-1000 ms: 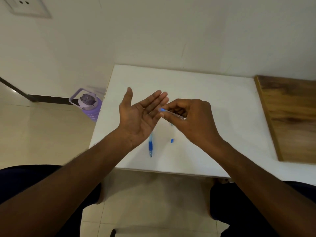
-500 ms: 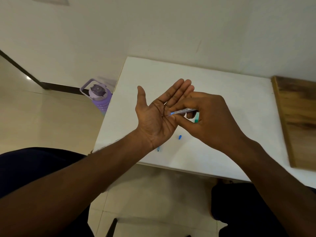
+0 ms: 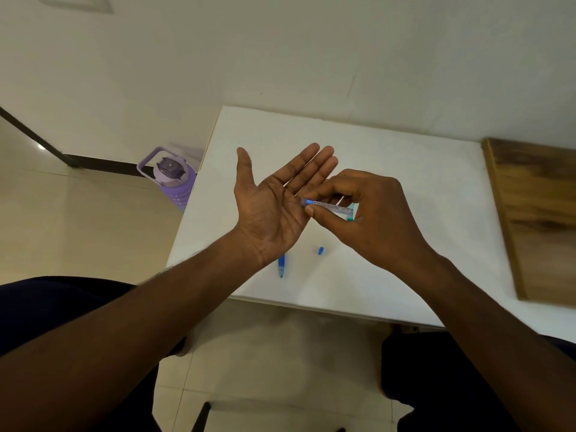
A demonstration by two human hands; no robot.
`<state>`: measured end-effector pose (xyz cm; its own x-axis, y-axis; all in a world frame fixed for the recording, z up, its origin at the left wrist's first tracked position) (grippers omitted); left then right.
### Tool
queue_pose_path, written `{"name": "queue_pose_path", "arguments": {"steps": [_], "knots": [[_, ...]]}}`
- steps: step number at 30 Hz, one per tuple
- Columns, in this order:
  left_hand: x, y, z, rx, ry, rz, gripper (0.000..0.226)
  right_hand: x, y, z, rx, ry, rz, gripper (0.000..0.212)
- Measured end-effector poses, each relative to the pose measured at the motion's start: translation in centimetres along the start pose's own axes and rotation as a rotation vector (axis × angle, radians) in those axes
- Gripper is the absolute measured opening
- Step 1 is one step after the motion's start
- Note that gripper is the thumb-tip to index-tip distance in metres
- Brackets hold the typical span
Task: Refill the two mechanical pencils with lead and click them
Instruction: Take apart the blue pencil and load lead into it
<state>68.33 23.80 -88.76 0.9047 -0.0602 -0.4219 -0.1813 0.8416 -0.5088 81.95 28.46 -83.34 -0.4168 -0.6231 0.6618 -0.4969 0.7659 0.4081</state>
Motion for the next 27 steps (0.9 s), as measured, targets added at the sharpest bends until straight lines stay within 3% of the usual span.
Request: {"name": "queue_pose_path", "arguments": {"steps": [3, 6, 13, 17, 27], "knots": [[-1.3, 0.2, -1.2, -0.275, 0.291, 0.199, 0.06, -0.4, 0.5, -0.7, -0.058, 0.012, 0.058, 0.011], [-2.2, 0.1, -2.0, -0.385, 0.501, 0.388, 0.033, -1.2, 0.8, -1.5, -0.099, -0.01, 0.104, 0.013], [-1.8, -0.1, -2.1, -0.384, 0.689, 0.376, 0.029, -2.2, 1.1, -1.8, -0.125, -0.058, 0.119, 0.018], [-1.7, 0.0, -1.8, -0.359, 0.745, 0.393, 0.029, -2.2, 0.9, -1.4, -0.118, -0.056, 0.097, 0.011], [-2.0, 0.0, -2.3, -0.386, 0.894, 0.527, 0.004, -2.3, 0.5, -0.3, -0.085, -0.064, 0.082, 0.011]]}}
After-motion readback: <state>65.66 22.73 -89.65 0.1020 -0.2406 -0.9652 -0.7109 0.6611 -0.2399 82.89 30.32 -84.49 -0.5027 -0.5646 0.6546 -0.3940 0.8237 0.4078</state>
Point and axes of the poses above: each hand's wrist, its own y-axis towards the middle knuckle, its own z-axis out of the palm, x = y × z, the point moved 4 cm from there along y, towards the middle knuckle, and after that the axes turned 15 degrees about -x, right-handed, at the moved point
